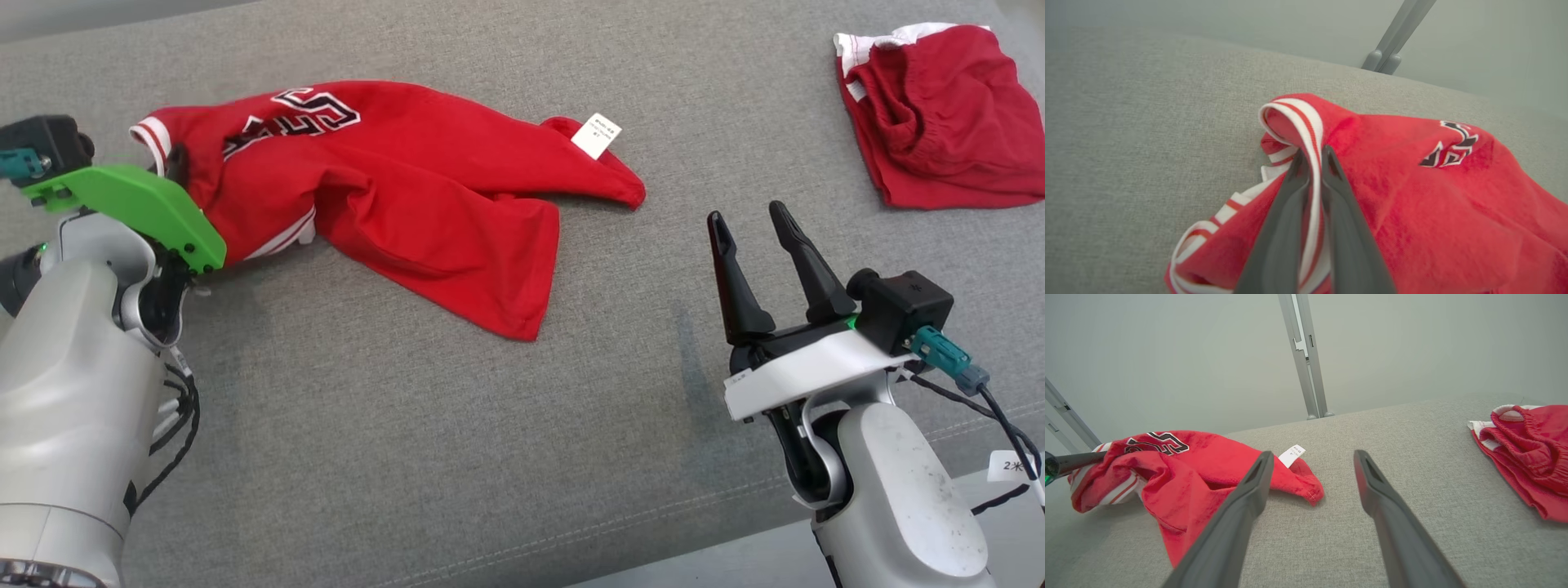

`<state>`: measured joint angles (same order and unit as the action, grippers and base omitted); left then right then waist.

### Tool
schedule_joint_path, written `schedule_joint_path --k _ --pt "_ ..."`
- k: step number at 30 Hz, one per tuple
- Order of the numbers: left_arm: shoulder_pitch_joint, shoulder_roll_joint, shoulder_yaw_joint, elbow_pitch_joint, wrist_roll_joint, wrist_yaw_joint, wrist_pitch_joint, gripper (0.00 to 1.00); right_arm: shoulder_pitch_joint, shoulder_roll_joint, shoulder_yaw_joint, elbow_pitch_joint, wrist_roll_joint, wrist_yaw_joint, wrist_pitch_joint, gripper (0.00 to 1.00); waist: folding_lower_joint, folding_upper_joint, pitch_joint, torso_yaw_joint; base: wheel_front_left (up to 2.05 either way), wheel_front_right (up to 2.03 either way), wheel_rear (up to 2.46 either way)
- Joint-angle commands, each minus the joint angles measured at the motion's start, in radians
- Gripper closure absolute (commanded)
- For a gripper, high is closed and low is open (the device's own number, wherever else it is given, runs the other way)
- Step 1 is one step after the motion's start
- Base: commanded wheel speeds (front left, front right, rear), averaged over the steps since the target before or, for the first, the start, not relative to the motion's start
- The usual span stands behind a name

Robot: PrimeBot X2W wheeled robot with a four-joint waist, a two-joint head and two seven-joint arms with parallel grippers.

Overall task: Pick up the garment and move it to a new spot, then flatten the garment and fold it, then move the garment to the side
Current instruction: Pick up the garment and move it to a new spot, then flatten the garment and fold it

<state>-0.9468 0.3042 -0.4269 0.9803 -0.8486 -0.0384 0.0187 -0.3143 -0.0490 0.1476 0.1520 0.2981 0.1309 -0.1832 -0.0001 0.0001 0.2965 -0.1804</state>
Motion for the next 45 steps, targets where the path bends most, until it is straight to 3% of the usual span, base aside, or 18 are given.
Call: schedule_joint_path --k 1,2,3,4,5,6,7,15,23,32,39,45 --pt "0.021 0.014 0.003 0.022 -0.012 -0.004 0.011 1.0 -0.013 -0.003 -0.003 -0.008 -0.008 0.0 0.005 0.0 0.0001 -0.0001 0.001 0.002 0.0 0.0 0.0" --pt "0.024 0.014 0.005 0.031 -0.016 -0.006 0.014 1.0 -0.012 -0.003 -0.005 -0.009 -0.011 0.0 0.006 0.0 0.0001 -0.0001 0.0 0.005 0.0 0.0 0.0" --pt "0.028 0.012 0.007 0.039 -0.02 -0.009 0.014 0.89 -0.01 -0.003 -0.006 -0.009 -0.012 0.0 0.006 0.0 0.0001 -0.0001 -0.002 0.008 0.0 0.0 0.0" --pt "0.033 0.01 0.008 0.046 -0.022 -0.011 0.01 0.66 -0.008 -0.003 -0.008 -0.008 -0.014 0.0 0.008 0.0 0.0001 -0.0001 -0.004 0.012 0.0 0.0 0.0" --pt "0.039 0.01 0.007 0.054 -0.022 -0.013 0.006 0.51 -0.006 -0.003 -0.007 -0.007 -0.015 0.0 0.01 0.0 0.0001 -0.0001 -0.008 0.016 0.0 0.0 0.0" --pt "0.045 0.009 0.003 0.06 -0.02 -0.015 0.002 0.12 -0.003 -0.003 -0.007 -0.006 -0.014 0.0 0.01 0.0 0.0001 -0.0001 -0.012 0.02 0.0 0.0 0.0" --pt "0.049 0.008 0.001 0.067 -0.019 -0.016 -0.002 0.0 -0.001 -0.003 -0.007 -0.005 -0.014 0.0 0.012 0.0 0.0001 -0.0001 -0.017 0.025 0.0 0.0 0.0" --pt "0.091 0.001 -0.01 0.056 -0.003 -0.05 -0.124 0.0 0.023 -0.003 -0.015 -0.001 -0.023 0.0 0.023 0.0 0.0001 -0.0001 -0.071 0.063 0.0 0.0 0.0" --pt "0.233 0.002 -0.042 -0.079 0.026 -0.074 -0.256 0.0 0.066 -0.003 -0.023 -0.003 -0.019 0.0 0.038 0.0 0.0001 -0.0001 -0.138 0.111 0.0 0.0 0.0" --pt "0.506 0.031 0.019 -0.362 0.087 0.022 -0.283 0.0 0.116 -0.003 -0.015 0.011 -0.005 0.0 0.056 0.0 0.0001 -0.0001 -0.182 0.159 0.0 0.0 0.0" --pt "0.743 -0.003 0.096 -0.627 0.148 0.116 -0.283 0.0 0.145 -0.003 -0.003 0.054 -0.029 0.0 0.06 0.0 0.0001 -0.0001 -0.211 0.197 0.0 0.0 0.0" --pt "0.855 -0.031 0.12 -0.761 0.186 0.16 -0.283 0.0 0.156 -0.003 -0.003 0.144 -0.047 0.0 0.066 0.0 0.0001 -0.0001 -0.222 0.244 0.0 0.0 0.0"
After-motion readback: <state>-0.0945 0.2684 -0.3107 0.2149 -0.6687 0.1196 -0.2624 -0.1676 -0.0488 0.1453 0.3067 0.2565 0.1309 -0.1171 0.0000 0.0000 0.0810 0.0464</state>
